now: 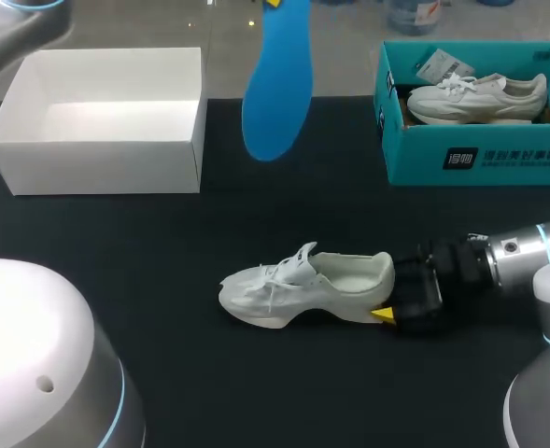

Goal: Take the shoe out of the shoebox, open the shoe tongue, remove and reinsert the insole, then place the shoe into the shoebox

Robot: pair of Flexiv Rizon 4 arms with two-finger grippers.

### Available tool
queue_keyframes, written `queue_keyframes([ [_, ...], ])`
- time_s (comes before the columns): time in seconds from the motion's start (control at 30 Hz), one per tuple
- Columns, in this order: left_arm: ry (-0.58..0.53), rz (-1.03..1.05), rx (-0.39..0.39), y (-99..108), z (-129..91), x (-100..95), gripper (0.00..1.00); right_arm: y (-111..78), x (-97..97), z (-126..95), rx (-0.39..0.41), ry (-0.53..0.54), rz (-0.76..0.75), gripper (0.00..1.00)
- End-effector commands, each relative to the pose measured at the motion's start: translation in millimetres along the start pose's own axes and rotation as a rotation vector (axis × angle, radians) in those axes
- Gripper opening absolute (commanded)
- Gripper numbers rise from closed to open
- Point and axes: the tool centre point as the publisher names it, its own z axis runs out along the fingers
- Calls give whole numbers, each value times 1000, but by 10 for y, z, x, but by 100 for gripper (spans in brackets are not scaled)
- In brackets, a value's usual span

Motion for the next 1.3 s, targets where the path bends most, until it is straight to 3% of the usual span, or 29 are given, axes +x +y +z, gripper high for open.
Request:
queue_keyframes([
  [0.03, 3, 1, 0, -3, 0, -12, 0, 129, 41, -96, 23, -1, -11, 100],
  [0.17, 3, 1, 0, -3, 0, -12, 0, 208, 85, -212, 80, -3, -4, 100],
  [0.43, 3, 1, 0, -3, 0, -12, 0, 435, 192, -498, 297, 40, 30, 100],
  [1.0, 3, 1, 0, -3, 0, -12, 0, 805, 188, -617, 743, 91, 41, 100],
  [1.3, 3, 1, 0, -3, 0, -12, 0, 935, 260, -599, 896, 102, 14, 100],
])
